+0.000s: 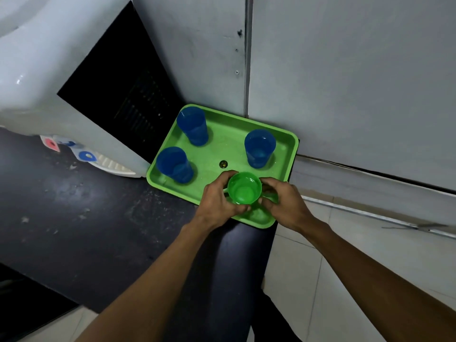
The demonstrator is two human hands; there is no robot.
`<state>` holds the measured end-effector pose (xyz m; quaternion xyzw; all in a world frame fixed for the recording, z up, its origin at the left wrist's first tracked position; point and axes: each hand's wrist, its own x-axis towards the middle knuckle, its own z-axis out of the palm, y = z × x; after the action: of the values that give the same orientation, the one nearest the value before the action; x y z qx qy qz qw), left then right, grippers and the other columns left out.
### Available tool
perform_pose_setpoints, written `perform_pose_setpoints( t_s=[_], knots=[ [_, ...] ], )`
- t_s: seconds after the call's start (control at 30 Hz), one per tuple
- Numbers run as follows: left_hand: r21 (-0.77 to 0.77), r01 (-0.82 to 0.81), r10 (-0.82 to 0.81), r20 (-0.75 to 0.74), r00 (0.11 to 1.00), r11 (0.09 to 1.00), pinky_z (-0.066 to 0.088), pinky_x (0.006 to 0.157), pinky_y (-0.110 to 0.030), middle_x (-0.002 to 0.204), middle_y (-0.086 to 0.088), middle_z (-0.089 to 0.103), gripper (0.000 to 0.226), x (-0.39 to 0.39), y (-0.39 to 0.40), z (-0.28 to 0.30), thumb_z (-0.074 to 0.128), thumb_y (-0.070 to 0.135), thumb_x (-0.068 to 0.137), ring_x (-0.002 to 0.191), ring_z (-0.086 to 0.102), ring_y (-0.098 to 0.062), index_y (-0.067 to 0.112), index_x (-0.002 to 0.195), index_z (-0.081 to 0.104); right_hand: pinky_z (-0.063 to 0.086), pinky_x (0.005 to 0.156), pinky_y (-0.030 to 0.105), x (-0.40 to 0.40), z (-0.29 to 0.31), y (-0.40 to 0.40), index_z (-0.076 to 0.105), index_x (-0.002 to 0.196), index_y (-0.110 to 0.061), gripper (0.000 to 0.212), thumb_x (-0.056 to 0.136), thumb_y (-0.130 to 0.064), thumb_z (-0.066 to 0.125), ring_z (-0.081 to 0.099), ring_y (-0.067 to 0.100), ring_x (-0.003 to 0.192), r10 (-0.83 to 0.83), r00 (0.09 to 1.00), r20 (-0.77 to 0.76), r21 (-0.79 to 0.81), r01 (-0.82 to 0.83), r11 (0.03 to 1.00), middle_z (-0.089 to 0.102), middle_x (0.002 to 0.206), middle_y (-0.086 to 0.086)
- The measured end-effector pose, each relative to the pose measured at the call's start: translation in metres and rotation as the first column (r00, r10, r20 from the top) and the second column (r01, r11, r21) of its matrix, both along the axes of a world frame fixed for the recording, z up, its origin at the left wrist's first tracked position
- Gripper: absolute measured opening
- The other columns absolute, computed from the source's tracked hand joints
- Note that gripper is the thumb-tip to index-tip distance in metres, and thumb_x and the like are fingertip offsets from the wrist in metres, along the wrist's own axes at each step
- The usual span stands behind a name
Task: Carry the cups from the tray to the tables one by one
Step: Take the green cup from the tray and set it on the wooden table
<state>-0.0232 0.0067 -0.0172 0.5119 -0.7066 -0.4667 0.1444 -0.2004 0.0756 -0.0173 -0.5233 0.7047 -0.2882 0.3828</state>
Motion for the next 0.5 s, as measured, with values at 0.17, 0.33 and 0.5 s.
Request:
perform_pose_setpoints(
  t_s=[0.17,0.33,0.5],
  knots=[
    [-0.009,0.009,-0.009,-0.014,1.000,1.000,0.046,0.085,-0.006,0.115,-0.001,0.067,0.082,0.000,0.003,0.006,0.092,0.017,0.055,0.109,0.062,-0.016,0.011,0.129,0.056,0.052,0.097,0.043,0.001,-0.003,0.005,0.063,0.124,-0.015,0.047,0.077,-0.014,0.070,0.067,0.013,0.107,-0.016,1.000,0.022,-0.013,0.016,1.000,0.072,0.113,0.000],
    [-0.059,0.016,-0.020,-0.064,0.998,0.998,0.054,0.092,-0.028,0.112,0.001,0.068,0.083,0.003,0.007,0.024,0.090,0.025,0.052,0.105,0.064,-0.014,0.013,0.128,0.057,0.051,0.101,0.038,0.001,0.006,0.013,0.062,0.126,-0.011,0.047,0.080,-0.005,0.071,0.066,0.013,0.110,-0.073,0.990,0.124,-0.045,0.079,0.996,0.071,0.118,0.002],
    [-0.105,0.025,-0.038,-0.123,0.992,0.994,0.055,0.084,-0.020,0.109,0.004,0.069,0.080,0.008,0.010,0.057,0.092,0.022,0.050,0.103,0.065,-0.012,0.020,0.123,0.059,0.054,0.094,0.033,0.004,0.024,0.025,0.062,0.125,-0.008,0.044,0.083,0.004,0.069,0.069,0.018,0.103,-0.160,0.925,0.344,-0.035,0.182,0.983,0.070,0.115,0.007]
  ],
)
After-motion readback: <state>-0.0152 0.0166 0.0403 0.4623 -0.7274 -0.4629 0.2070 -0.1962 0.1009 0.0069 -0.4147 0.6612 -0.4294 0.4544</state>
